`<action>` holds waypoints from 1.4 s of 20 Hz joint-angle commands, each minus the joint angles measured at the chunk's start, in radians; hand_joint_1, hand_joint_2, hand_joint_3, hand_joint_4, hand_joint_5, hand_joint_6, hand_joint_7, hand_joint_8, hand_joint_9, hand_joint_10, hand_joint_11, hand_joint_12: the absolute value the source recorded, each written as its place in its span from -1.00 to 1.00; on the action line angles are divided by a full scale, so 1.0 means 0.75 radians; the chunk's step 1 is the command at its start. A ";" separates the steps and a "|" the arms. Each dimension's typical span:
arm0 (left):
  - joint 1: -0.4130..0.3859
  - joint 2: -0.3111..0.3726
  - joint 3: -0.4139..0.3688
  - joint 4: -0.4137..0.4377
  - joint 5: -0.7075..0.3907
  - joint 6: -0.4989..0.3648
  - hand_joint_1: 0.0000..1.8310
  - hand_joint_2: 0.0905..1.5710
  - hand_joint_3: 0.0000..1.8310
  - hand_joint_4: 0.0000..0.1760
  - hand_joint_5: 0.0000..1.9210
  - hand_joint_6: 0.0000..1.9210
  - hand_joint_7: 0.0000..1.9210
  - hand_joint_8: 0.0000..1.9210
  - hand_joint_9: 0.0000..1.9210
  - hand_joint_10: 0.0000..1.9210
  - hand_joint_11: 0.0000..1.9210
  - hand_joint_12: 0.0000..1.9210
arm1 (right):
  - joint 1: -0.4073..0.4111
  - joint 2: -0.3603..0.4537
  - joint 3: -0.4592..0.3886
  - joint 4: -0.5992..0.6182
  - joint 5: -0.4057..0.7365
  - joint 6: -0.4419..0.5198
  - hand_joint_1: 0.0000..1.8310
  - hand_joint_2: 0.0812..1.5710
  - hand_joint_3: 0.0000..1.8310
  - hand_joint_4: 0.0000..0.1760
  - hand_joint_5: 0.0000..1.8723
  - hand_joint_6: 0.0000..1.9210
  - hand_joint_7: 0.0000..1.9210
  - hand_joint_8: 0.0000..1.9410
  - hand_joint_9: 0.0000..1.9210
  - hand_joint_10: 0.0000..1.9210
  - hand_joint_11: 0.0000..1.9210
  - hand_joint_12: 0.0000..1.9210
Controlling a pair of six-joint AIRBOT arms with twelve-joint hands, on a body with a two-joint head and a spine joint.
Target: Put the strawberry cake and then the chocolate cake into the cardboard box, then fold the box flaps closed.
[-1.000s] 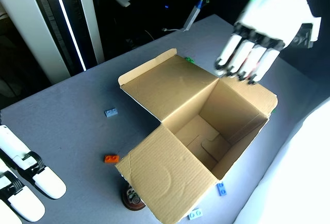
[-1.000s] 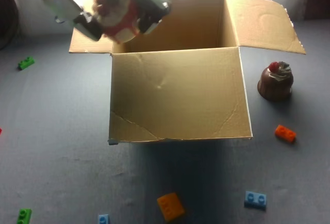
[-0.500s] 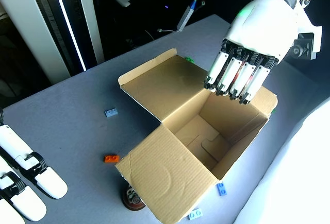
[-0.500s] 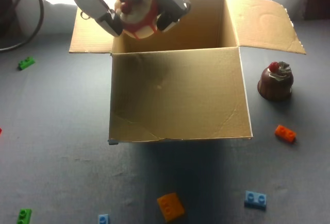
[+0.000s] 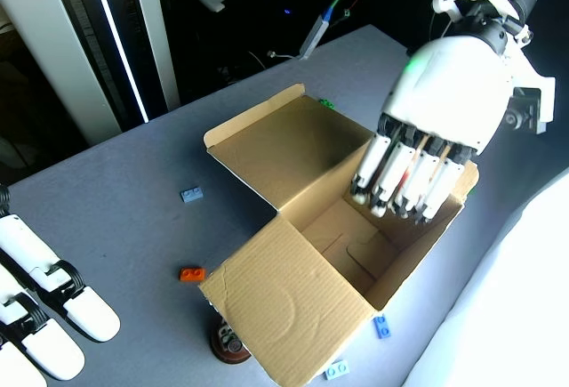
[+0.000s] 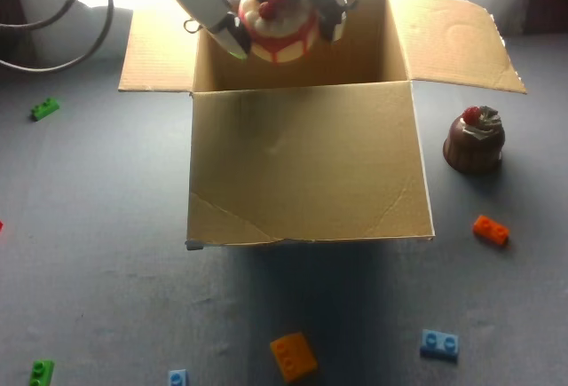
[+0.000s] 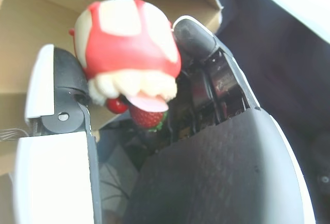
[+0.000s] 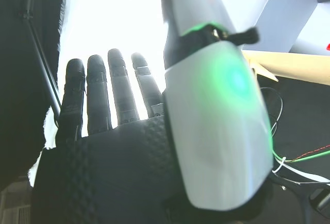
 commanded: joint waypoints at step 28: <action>-0.047 0.242 0.350 -0.041 -0.183 0.024 -0.99 0.49 -0.98 -0.74 -0.73 -1.00 -0.67 -1.00 -0.62 -1.00 -0.96 -0.05 | -0.098 -0.361 0.447 -0.306 -0.124 1.338 -0.07 0.32 -0.99 -1.00 -0.98 -0.99 -0.91 -1.00 -0.93 -0.99 -0.99 -1.00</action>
